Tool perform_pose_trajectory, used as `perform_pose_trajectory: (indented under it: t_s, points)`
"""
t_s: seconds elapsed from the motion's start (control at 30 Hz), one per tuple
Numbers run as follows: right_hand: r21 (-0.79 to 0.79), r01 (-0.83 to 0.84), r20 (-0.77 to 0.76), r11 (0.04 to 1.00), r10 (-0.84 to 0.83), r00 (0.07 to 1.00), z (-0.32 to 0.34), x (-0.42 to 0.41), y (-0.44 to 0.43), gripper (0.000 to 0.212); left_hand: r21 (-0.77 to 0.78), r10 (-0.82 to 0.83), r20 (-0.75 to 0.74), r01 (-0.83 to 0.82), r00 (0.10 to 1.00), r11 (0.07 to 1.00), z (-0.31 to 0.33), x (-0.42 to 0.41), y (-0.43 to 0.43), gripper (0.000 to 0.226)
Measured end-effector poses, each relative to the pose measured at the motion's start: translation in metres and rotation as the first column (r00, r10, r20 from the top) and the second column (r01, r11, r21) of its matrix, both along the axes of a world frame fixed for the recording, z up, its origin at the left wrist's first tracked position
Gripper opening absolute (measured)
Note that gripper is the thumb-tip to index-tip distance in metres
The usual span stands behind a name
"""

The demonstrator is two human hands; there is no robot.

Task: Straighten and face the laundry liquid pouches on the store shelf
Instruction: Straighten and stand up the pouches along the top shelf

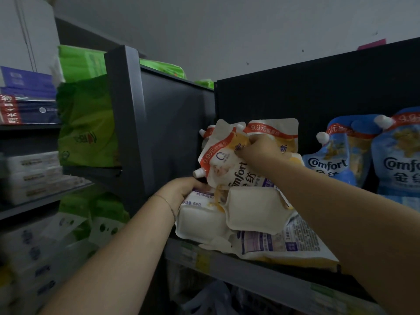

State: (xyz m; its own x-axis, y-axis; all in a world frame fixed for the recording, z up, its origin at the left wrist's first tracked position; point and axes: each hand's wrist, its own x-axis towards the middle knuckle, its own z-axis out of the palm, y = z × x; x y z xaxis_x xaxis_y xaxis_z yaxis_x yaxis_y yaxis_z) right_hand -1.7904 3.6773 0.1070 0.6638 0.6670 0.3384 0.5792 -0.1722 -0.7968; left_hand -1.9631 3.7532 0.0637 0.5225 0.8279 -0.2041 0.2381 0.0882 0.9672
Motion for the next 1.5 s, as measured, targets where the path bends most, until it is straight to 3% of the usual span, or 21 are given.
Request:
perform_pose_trajectory:
  t_s: [0.13, 0.2, 0.4, 0.5, 0.63, 0.77, 0.9, 1.03, 1.13, 1.23, 1.37, 1.43, 1.5]
  points:
    - [0.158, 0.069, 0.005, 0.985, -0.070, 0.998, -0.004, 0.005, 0.003, 0.018, 0.047, 0.038, -0.023, -0.037, 0.999, 0.998, 0.005, 0.001, -0.008, 0.003]
    - [0.217, 0.118, 0.031, 0.969, -0.128, 0.991, -0.003, 0.005, 0.000, 0.011, 0.140, 0.079, 0.005, -0.079, 0.997, 0.987, 0.008, 0.001, -0.008, 0.021]
    - [0.123, 0.274, -0.031, 0.954, -0.272, 0.962, 0.016, 0.008, -0.026, 0.017, 0.397, 0.076, 0.067, -0.096, 0.995, 0.913, 0.038, 0.000, -0.021, 0.044]
    - [0.189, 0.199, -0.038, 0.962, -0.195, 0.980, 0.025, 0.013, -0.037, 0.019, 0.382, 0.143, 0.157, -0.194, 0.977, 0.903, 0.029, 0.004, -0.020, 0.045]
    - [0.204, 0.161, 0.036, 0.966, -0.172, 0.984, 0.026, 0.010, -0.035, 0.012, 0.299, 0.245, 0.409, -0.383, 0.879, 0.874, 0.008, 0.024, -0.017, 0.052]
    - [0.305, 0.160, -0.111, 0.939, -0.132, 0.985, 0.020, 0.013, -0.031, 0.011, 0.320, 0.190, 0.546, -0.413, 0.816, 0.853, -0.013, 0.045, -0.017, 0.059]
    - [0.339, 0.172, -0.217, 0.925, -0.101, 0.971, 0.015, 0.020, -0.032, 0.020, 0.393, 0.093, 0.432, -0.281, 0.897, 0.875, -0.028, 0.053, -0.006, 0.067]
    - [0.358, 0.198, -0.390, 0.912, -0.046, 0.920, 0.012, 0.027, -0.028, 0.011, 0.490, 0.084, 0.267, -0.210, 0.960, 0.846, -0.025, 0.043, 0.010, 0.063]
    - [0.473, 0.197, -0.596, 0.859, 0.147, 0.790, 0.009, 0.027, -0.032, 0.030, 0.556, 0.136, 0.185, -0.218, 0.973, 0.802, -0.022, 0.040, 0.014, 0.054]
    - [0.535, 0.226, -0.684, 0.814, 0.260, 0.682, 0.008, 0.025, -0.033, 0.041, 0.634, 0.143, 0.145, -0.203, 0.979, 0.746, -0.021, 0.041, 0.013, 0.044]
    - [0.541, 0.244, -0.755, 0.805, 0.338, 0.562, 0.006, 0.025, -0.033, 0.024, 0.663, 0.152, 0.139, -0.206, 0.979, 0.720, -0.023, 0.039, 0.009, 0.058]
    - [0.502, 0.184, -0.729, 0.845, 0.298, 0.616, -0.001, 0.028, -0.030, 0.015, 0.657, 0.182, 0.155, -0.239, 0.971, 0.715, -0.025, 0.038, 0.006, 0.074]
    - [0.387, 0.123, -0.608, 0.914, 0.152, 0.779, -0.007, 0.032, -0.027, 0.020, 0.633, 0.241, 0.166, -0.290, 0.956, 0.717, -0.027, 0.036, 0.003, 0.070]
